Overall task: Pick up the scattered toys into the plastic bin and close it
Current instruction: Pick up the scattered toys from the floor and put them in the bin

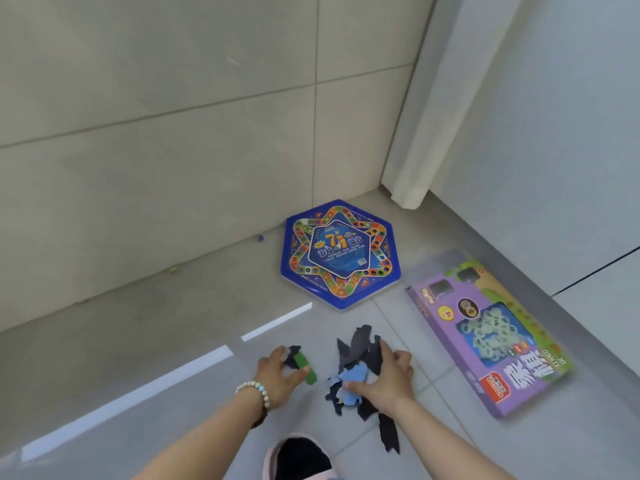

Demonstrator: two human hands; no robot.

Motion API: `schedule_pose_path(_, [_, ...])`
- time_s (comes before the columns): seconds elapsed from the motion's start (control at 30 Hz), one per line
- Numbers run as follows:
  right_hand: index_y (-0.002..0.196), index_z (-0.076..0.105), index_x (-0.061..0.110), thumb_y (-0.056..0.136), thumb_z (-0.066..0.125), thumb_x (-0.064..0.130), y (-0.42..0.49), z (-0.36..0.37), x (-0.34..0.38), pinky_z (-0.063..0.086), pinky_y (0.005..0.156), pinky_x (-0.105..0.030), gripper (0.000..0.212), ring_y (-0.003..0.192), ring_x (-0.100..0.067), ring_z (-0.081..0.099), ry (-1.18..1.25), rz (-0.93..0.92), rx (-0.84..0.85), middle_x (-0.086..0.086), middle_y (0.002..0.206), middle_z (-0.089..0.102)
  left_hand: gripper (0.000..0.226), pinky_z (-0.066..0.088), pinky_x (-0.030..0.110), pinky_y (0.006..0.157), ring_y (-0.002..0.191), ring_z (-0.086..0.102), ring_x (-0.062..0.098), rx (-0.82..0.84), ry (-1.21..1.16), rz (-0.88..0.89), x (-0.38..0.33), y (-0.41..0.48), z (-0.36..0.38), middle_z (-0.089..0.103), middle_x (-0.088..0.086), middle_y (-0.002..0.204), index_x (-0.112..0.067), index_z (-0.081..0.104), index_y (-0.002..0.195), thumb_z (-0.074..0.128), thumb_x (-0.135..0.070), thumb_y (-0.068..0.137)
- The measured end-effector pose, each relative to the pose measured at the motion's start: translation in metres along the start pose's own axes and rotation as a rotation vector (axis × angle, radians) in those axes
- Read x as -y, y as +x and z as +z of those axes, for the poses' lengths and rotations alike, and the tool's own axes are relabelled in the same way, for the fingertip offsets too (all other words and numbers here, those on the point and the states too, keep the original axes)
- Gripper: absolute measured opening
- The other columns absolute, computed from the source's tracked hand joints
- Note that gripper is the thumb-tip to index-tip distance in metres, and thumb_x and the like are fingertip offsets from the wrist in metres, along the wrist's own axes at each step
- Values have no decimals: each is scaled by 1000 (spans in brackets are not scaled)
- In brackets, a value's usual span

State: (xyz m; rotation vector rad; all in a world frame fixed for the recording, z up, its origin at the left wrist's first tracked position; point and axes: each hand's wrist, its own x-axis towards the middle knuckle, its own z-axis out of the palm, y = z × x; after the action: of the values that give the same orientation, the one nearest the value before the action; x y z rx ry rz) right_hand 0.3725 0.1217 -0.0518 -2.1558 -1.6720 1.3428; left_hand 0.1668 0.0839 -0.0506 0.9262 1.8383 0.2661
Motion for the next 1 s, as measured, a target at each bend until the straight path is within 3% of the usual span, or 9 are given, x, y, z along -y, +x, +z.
schedule_pose_path(0.1, [143,27,22,66,83,30,3,9,11,33,104,-23,95,125,-20,31,25,-79,72,-2,130,24,77,47,27,90,121,49,23,21,-60,46,-10,8,16,38,9,138,-19,30,143,70,-34,79])
schedule_pose_path(0.27, [133,44,19,67,82,22,8,14,18,39,103,-21,76,119,-16,43,91,-137,110,3,123,31,66,42,23,93,115,51,22,2,-107,46,-11,15,20,41,10,133,-17,43,132,74,-21,74])
schedule_pose_path(0.37, [129,44,20,69,81,16,5,12,14,44,90,-17,70,103,-12,46,161,-164,149,4,122,31,54,41,23,98,111,53,19,-42,-128,89,-9,18,22,47,10,129,-13,51,121,76,-17,73])
schedule_pose_path(0.43, [129,45,19,71,80,14,6,12,8,43,84,-15,68,99,-11,47,211,-165,162,3,124,41,54,43,23,96,108,53,16,-39,-145,112,-9,17,26,52,8,127,-12,51,123,75,-14,75])
schedule_pose_path(0.6, [122,59,14,83,68,9,7,11,-3,49,73,-9,41,94,-6,58,373,-121,227,3,110,63,47,53,12,60,88,61,19,7,-374,62,-15,15,32,58,10,114,-1,52,125,68,-12,82])
schedule_pose_path(0.67, [119,61,18,89,60,14,8,11,-1,52,74,-14,30,96,-9,61,454,-77,246,-2,111,64,45,55,16,59,82,64,21,19,-501,19,-18,14,33,59,7,104,-1,52,124,68,-14,83])
schedule_pose_path(0.73, [122,58,21,94,53,20,9,11,3,51,71,-14,28,98,-8,59,468,-51,262,1,113,62,44,57,19,62,81,65,21,20,-543,8,-19,15,35,59,4,99,-3,53,121,69,-16,82])
schedule_pose_path(0.87, [115,59,22,101,36,22,8,11,9,46,58,-7,27,80,1,56,468,-51,276,11,93,58,42,58,26,65,88,66,26,-13,-580,-29,-22,18,38,61,13,110,-5,55,116,73,-17,79])
schedule_pose_path(1.0, [123,59,23,102,25,35,8,15,5,48,64,-11,42,106,-13,55,468,-6,289,-5,120,58,30,58,27,63,87,66,25,-30,-607,-49,-26,21,38,63,14,102,-7,57,103,73,-16,79])
